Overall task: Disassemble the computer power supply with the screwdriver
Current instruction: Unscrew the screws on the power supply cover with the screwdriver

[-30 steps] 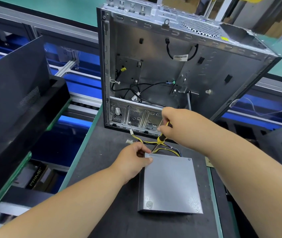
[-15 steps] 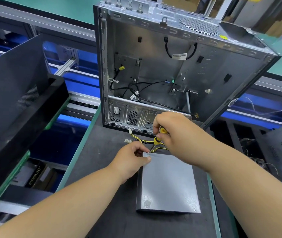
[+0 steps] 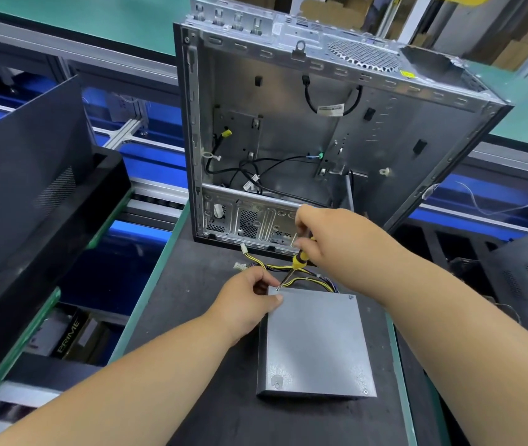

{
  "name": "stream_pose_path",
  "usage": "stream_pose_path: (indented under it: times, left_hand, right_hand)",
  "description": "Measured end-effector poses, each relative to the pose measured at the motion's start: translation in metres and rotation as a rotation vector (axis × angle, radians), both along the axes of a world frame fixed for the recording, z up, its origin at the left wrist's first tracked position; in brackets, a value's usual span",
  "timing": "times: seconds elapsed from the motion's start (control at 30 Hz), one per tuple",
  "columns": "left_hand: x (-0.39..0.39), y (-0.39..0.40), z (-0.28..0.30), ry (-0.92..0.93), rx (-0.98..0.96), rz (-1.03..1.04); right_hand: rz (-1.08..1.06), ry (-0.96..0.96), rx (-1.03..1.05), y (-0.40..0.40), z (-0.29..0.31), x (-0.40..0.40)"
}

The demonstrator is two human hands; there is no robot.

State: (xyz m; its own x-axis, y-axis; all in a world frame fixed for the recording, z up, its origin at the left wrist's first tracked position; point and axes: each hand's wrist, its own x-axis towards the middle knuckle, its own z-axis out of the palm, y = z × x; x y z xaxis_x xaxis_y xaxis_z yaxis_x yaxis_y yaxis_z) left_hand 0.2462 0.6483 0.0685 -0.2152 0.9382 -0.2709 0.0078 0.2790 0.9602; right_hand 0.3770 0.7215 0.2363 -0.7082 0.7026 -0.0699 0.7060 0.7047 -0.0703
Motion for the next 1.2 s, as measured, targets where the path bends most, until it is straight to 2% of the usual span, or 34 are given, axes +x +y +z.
stream_pose_path:
  times: [0.13, 0.2, 0.43, 0.53, 0.73, 0.9, 1.2]
  left_hand:
    - [0.0, 0.001, -0.001, -0.015, 0.006, 0.004]
    - [0.0, 0.001, -0.001, -0.018, 0.007, 0.004]
    - [-0.001, -0.001, 0.002, 0.015, 0.023, -0.011]
    - [0.0, -0.001, 0.003, 0.045, 0.019, -0.009]
    - [0.001, -0.002, 0.004, 0.036, 0.004, -0.004]
    - [0.002, -0.003, 0.004, 0.014, -0.002, 0.018]
    - [0.003, -0.005, 0.006, 0.006, 0.006, 0.037]
  right_hand:
    - [-0.052, 0.188, -0.18, -0.004, 0.002, 0.006]
    - [-0.053, 0.215, -0.214, -0.007, 0.003, 0.007]
    - [-0.065, 0.298, -0.152, -0.018, -0.01, 0.008]
    - [-0.099, 0.36, -0.201, -0.019, -0.015, 0.009]
    - [-0.14, 0.313, -0.271, -0.014, -0.007, 0.012]
    - [-0.127, 0.2, -0.107, -0.015, -0.006, -0.001]
    - [-0.112, 0.235, -0.275, -0.007, -0.001, -0.004]
